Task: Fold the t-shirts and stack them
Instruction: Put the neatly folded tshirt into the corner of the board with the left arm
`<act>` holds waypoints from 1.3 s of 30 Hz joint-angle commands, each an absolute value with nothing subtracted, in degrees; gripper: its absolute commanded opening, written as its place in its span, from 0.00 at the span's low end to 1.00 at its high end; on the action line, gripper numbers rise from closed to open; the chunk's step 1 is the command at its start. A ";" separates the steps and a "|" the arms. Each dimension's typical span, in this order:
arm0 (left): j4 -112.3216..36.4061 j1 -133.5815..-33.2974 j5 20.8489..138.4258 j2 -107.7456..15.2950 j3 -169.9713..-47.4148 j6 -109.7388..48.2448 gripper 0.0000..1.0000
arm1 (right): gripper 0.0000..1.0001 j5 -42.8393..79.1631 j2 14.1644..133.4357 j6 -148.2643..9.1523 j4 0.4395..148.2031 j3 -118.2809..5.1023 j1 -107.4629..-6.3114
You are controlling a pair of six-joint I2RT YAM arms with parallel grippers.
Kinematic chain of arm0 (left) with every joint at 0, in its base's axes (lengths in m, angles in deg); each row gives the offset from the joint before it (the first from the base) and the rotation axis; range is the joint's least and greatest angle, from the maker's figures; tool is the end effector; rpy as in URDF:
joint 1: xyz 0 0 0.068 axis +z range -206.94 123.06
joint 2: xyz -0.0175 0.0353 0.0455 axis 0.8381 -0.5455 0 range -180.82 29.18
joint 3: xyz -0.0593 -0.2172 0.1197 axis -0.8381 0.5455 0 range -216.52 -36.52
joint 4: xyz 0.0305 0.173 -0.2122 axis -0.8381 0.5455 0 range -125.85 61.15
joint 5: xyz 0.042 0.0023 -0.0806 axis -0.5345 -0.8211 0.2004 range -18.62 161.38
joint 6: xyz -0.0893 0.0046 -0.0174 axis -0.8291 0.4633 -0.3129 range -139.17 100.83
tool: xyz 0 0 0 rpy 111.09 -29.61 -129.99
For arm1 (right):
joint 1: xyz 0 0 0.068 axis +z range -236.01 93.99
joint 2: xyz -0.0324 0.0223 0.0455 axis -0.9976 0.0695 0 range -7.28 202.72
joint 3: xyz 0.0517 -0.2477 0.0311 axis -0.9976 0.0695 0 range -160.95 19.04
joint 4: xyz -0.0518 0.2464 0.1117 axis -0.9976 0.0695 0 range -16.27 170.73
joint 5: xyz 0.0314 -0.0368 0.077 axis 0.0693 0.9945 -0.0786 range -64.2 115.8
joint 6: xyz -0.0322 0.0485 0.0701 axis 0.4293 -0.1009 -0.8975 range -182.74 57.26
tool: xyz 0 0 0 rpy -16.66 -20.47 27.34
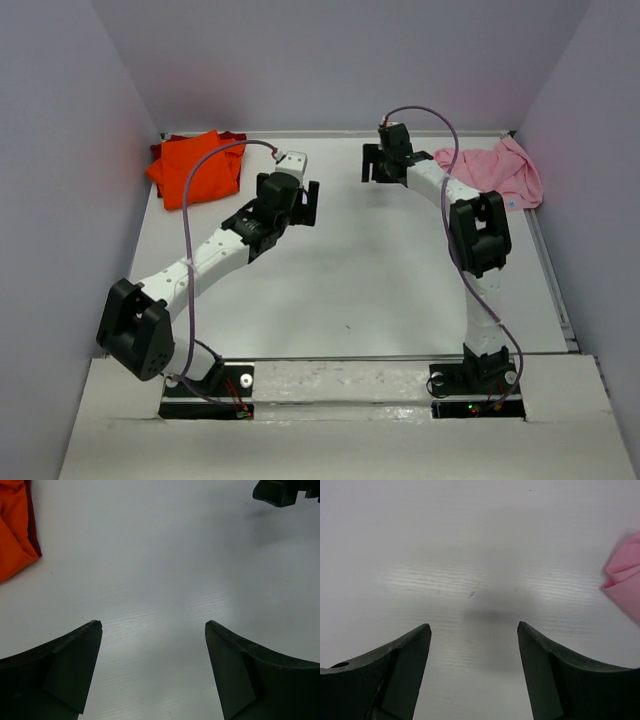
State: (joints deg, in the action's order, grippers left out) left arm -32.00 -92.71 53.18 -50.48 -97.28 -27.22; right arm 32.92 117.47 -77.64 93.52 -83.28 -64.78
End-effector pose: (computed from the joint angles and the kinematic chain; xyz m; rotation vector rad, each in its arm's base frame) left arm 0.3241 -0.2020 0.2690 0.2643 1.9341 -0.1931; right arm 0.5050 0.1853 0.1673 -0.0639 2.3065 0.1804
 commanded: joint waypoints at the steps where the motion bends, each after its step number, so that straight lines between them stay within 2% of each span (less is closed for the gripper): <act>1: -34.37 -93.41 55.01 -50.27 -97.78 -27.78 0.94 | 0.76 32.66 120.33 -76.45 97.10 -88.09 -71.58; 11: -34.98 -93.59 47.56 -43.16 -96.64 -29.54 0.94 | 0.75 38.99 120.78 -75.92 94.73 -90.82 -77.40; 25: -34.01 -93.59 49.67 -43.59 -97.87 -29.27 0.94 | 0.75 38.55 128.86 -73.55 95.43 -98.02 -81.44; 35: -33.57 -93.59 52.13 -43.42 -98.49 -29.98 0.94 | 0.75 42.50 121.23 -75.40 95.61 -92.93 -81.97; 39: -33.66 -93.59 53.45 -43.33 -98.57 -30.15 0.94 | 0.74 40.66 119.54 -75.05 94.99 -92.22 -81.97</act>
